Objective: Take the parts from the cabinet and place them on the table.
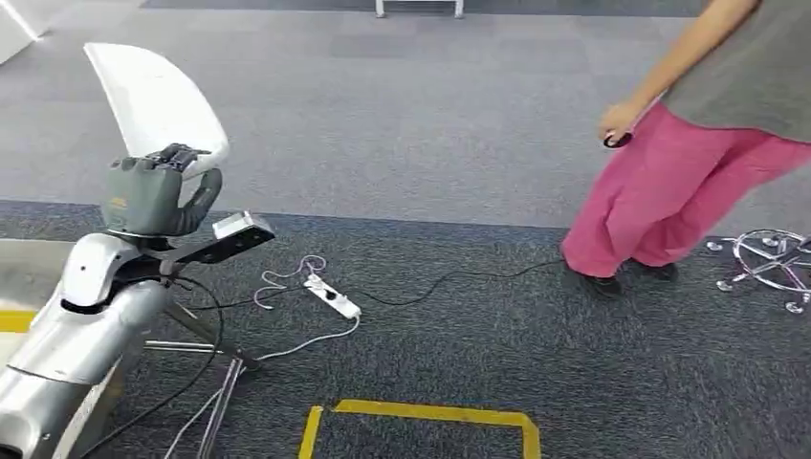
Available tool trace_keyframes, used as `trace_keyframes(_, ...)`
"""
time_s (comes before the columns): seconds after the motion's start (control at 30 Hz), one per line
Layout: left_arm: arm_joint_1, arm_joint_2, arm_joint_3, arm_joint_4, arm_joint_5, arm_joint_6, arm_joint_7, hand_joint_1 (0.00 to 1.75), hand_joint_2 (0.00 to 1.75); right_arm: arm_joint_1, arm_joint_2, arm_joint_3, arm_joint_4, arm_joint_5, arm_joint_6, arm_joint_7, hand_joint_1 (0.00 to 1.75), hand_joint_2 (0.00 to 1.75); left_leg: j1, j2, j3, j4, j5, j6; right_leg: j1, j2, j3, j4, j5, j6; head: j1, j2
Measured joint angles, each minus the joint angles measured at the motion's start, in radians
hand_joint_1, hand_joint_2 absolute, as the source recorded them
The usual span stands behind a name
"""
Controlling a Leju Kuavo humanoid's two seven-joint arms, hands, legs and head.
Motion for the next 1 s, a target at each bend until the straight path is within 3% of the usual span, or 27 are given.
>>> trace_keyframes(0.03, -0.003, 0.0, 0.002, 0.0, 0.0, 0.005, -0.003, 1.75, 1.75, -0.001, 0.001, 0.0, 0.0, 0.001, 0.0, 0.0, 0.0, 0.0, 0.003, -0.011, 0.0, -0.001, 0.0, 0.005, -0.002, 0.063, -0.017, 0.041, -0.027, -0.001, 0.006, 0.0)
trace_keyframes(0.07, -0.005, 0.001, 0.002, 0.0, 0.003, 0.005, -0.003, 1.75, 1.75, -0.001, 0.002, 0.001, 0.0, 0.002, -0.001, -0.002, 0.0, 0.0, 0.003, -0.024, -0.001, -0.001, 0.002, 0.011, -0.003, 0.094, -0.052, 0.113, -0.061, 0.0, 0.011, 0.0)
trace_keyframes(0.13, -0.002, 0.0, 0.002, 0.004, 0.003, 0.005, -0.004, 1.75, 1.75, 0.001, 0.002, 0.002, 0.0, 0.002, -0.001, -0.001, 0.0, 0.0, 0.003, -0.052, -0.002, 0.0, 0.001, 0.015, -0.003, 0.116, -0.142, 0.28, -0.119, 0.003, 0.012, 0.0)
trace_keyframes(0.17, -0.001, 0.0, 0.002, 0.006, 0.003, 0.004, -0.005, 1.75, 1.75, 0.002, 0.002, 0.002, 0.0, 0.002, -0.002, -0.001, 0.0, 0.0, 0.003, -0.068, -0.002, 0.0, 0.001, 0.015, -0.002, 0.118, -0.172, 0.322, -0.12, 0.004, 0.012, 0.0)
trace_keyframes(0.2, 0.0, 0.0, 0.002, 0.009, 0.003, 0.004, -0.005, 1.75, 1.75, 0.002, 0.002, 0.003, 0.0, 0.002, -0.002, -0.001, 0.0, 0.0, 0.003, -0.085, -0.002, 0.0, 0.001, 0.015, -0.003, 0.118, -0.179, 0.31, -0.092, 0.004, 0.012, 0.0)
trace_keyframes(0.27, -0.001, -0.001, 0.001, 0.011, 0.0, 0.001, -0.006, 1.75, 1.75, 0.0, 0.002, 0.007, 0.0, 0.002, -0.003, -0.003, 0.0, 0.0, 0.005, -0.116, 0.0, 0.004, 0.001, 0.013, -0.006, 0.129, -0.13, 0.168, 0.009, 0.0, 0.012, 0.0)
trace_keyframes(0.3, -0.002, -0.001, 0.001, 0.011, 0.0, 0.0, -0.006, 1.75, 1.75, -0.001, 0.002, 0.008, 0.0, 0.002, -0.004, -0.005, 0.0, 0.0, 0.006, -0.127, 0.0, 0.008, -0.001, 0.01, -0.009, 0.155, -0.094, 0.079, 0.056, -0.002, 0.012, 0.0)
trace_keyframes(0.33, -0.004, -0.002, 0.001, 0.011, -0.002, -0.001, -0.007, 1.75, 1.75, -0.001, 0.002, 0.009, 0.0, 0.001, -0.004, -0.006, 0.0, 0.0, 0.004, -0.138, -0.004, 0.013, -0.004, 0.004, -0.014, 0.217, -0.074, 0.029, 0.059, -0.005, 0.012, 0.0)
trace_keyframes(0.37, -0.007, -0.002, 0.001, 0.012, -0.002, -0.003, -0.007, 1.75, 1.75, -0.001, 0.002, 0.01, 0.0, 0.001, -0.005, -0.007, 0.0, 0.0, 0.005, -0.152, -0.013, 0.02, -0.004, -0.004, -0.018, 0.215, -0.055, 0.01, 0.053, -0.004, 0.01, 0.0)
trace_keyframes(0.47, -0.008, -0.001, 0.0, 0.014, -0.003, -0.005, -0.008, 1.75, 1.75, -0.002, 0.005, 0.012, 0.0, -0.001, -0.007, -0.008, 0.0, 0.0, 0.014, -0.188, -0.019, 0.01, 0.008, -0.026, -0.009, 0.182, -0.053, 0.01, 0.056, -0.016, 0.011, 0.0)
trace_keyframes(0.5, -0.006, 0.002, 0.001, 0.014, -0.003, -0.005, -0.008, 1.75, 1.75, -0.004, 0.008, 0.014, 0.0, -0.001, -0.007, -0.008, 0.0, 0.0, 0.014, -0.165, -0.021, 0.019, 0.002, -0.027, -0.017, 0.165, -0.047, -0.001, 0.063, -0.027, 0.011, 0.0)
trace_keyframes(0.53, -0.011, 0.005, 0.002, 0.014, -0.003, -0.006, -0.008, 1.75, 1.75, -0.003, 0.008, 0.015, 0.0, 0.0, -0.008, -0.009, 0.0, 0.0, 0.008, -0.101, -0.032, 0.046, -0.019, -0.032, -0.015, 0.152, -0.041, -0.005, 0.062, -0.031, 0.002, 0.0)
trace_keyframes(0.57, -0.014, 0.004, 0.001, 0.015, -0.003, -0.007, -0.008, 1.75, 1.75, -0.001, 0.008, 0.016, 0.0, 0.0, -0.008, -0.01, 0.0, 0.0, 0.009, -0.072, -0.057, 0.1, -0.052, -0.037, -0.013, 0.14, -0.039, -0.005, 0.061, -0.036, -0.001, 0.0)
trace_keyframes(0.63, -0.013, 0.002, -0.001, 0.017, -0.004, -0.008, -0.008, 1.75, 1.75, 0.0, 0.008, 0.016, 0.0, -0.001, -0.008, -0.01, 0.0, 0.0, 0.015, -0.049, -0.134, 0.266, -0.125, -0.045, -0.011, 0.108, -0.038, -0.005, 0.057, -0.04, -0.001, 0.0)
trace_keyframes(0.67, -0.011, 0.002, -0.001, 0.018, -0.004, -0.008, -0.008, 1.75, 1.75, 0.0, 0.008, 0.017, 0.0, -0.001, -0.008, -0.01, 0.0, 0.0, 0.018, -0.048, -0.157, 0.313, -0.136, -0.048, -0.011, 0.094, -0.038, -0.004, 0.056, -0.039, -0.001, 0.0)
trace_keyframes(0.7, -0.01, 0.002, -0.002, 0.019, -0.004, -0.008, -0.008, 1.75, 1.75, 0.0, 0.008, 0.017, 0.0, -0.002, -0.009, -0.011, 0.0, 0.0, 0.021, -0.047, -0.156, 0.314, -0.126, -0.05, -0.011, 0.08, -0.037, -0.004, 0.054, -0.038, -0.001, 0.0)
trace_keyframes(0.73, -0.01, 0.002, -0.002, 0.02, -0.004, -0.009, -0.008, 1.75, 1.75, 0.0, 0.008, 0.017, 0.0, -0.002, -0.012, -0.014, 0.0, 0.0, 0.022, -0.044, -0.132, 0.268, -0.092, -0.05, -0.01, 0.064, -0.035, -0.004, 0.051, -0.037, -0.001, 0.0)
trace_keyframes(0.77, -0.01, 0.002, -0.002, 0.019, -0.004, -0.009, -0.008, 1.75, 1.75, -0.001, 0.008, 0.017, 0.0, -0.003, -0.017, -0.02, 0.0, 0.0, 0.022, -0.035, -0.088, 0.186, -0.05, -0.049, -0.01, 0.051, -0.031, -0.004, 0.048, -0.033, -0.001, 0.0)
trace_keyframes(0.8, -0.01, 0.002, -0.002, 0.019, -0.004, -0.009, -0.009, 1.75, 1.75, -0.001, 0.008, 0.018, 0.0, -0.005, -0.023, -0.026, 0.0, 0.0, 0.021, -0.011, -0.034, 0.09, -0.009, -0.046, -0.01, 0.039, -0.024, -0.004, 0.043, -0.029, -0.001, 0.0)
trace_keyframes(0.83, -0.01, 0.002, -0.002, 0.019, -0.004, -0.008, -0.011, 1.75, 1.75, 0.0, 0.008, 0.018, 0.0, -0.007, -0.027, -0.038, 0.0, 0.0, 0.015, 0.037, -0.003, 0.029, -0.01, -0.043, -0.008, 0.028, -0.02, -0.004, 0.039, -0.023, 0.0, 0.0)
trace_keyframes(0.87, -0.011, 0.001, -0.003, 0.019, -0.005, -0.008, -0.012, 1.75, 1.75, -0.001, 0.008, 0.018, 0.0, -0.012, -0.032, -0.051, 0.0, 0.0, 0.001, 0.05, 0.004, 0.013, -0.015, -0.034, 0.001, 0.02, -0.021, 0.001, 0.033, -0.015, -0.002, 0.0)
trace_keyframes(0.97, 0.008, 0.007, -0.006, 0.019, -0.007, 0.005, -0.016, 1.75, 1.75, 0.0, 0.008, 0.017, 0.0, -0.048, -0.034, -0.104, 0.0, 0.0, -0.002, 0.008, -0.003, 0.015, -0.017, -0.017, 0.001, -0.018, -0.008, -0.01, 0.029, -0.004, 0.002, 0.0)
trace_keyframes(1.0, 0.013, 0.01, -0.006, 0.019, -0.008, 0.011, -0.018, 1.75, 1.75, 0.001, 0.008, 0.016, 0.0, -0.06, -0.033, -0.121, 0.0, 0.0, 0.006, -0.006, 0.003, 0.006, -0.013, -0.007, -0.001, -0.025, -0.008, -0.008, 0.019, 0.004, 0.0, 0.0)
